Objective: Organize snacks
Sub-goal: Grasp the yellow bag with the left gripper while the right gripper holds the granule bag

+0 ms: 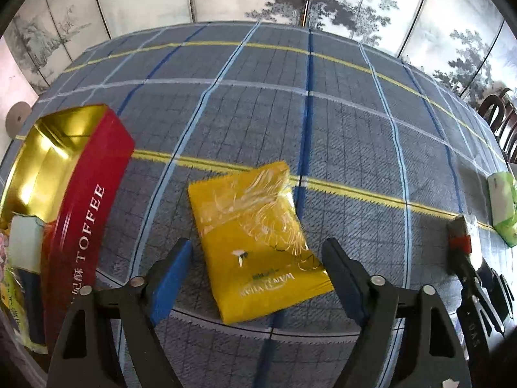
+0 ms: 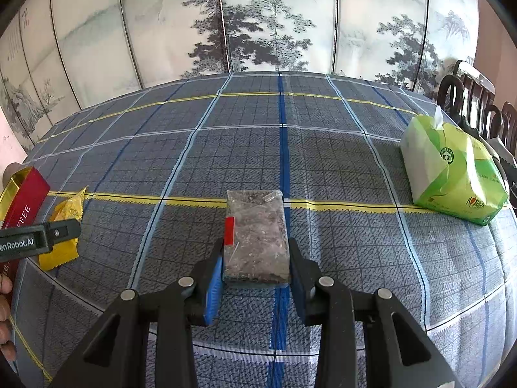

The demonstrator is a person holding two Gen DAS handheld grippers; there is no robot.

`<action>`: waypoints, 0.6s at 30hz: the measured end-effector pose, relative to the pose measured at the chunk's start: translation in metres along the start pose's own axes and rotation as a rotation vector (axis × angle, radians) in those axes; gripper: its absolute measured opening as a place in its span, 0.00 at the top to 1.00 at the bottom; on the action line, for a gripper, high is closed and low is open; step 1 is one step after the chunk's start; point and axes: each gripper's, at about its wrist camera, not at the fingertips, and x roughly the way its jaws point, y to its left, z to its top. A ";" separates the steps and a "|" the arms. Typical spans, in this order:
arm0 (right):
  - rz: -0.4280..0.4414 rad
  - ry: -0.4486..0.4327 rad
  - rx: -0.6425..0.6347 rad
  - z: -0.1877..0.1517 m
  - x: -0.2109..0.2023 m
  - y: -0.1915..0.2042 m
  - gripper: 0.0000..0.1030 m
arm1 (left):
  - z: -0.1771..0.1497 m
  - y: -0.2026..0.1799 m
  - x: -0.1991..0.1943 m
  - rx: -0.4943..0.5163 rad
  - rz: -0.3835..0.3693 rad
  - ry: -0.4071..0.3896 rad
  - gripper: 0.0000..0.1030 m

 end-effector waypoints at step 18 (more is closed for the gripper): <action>-0.026 0.004 -0.024 -0.002 -0.002 0.004 0.65 | -0.017 0.018 -0.013 0.068 -0.031 -0.011 0.50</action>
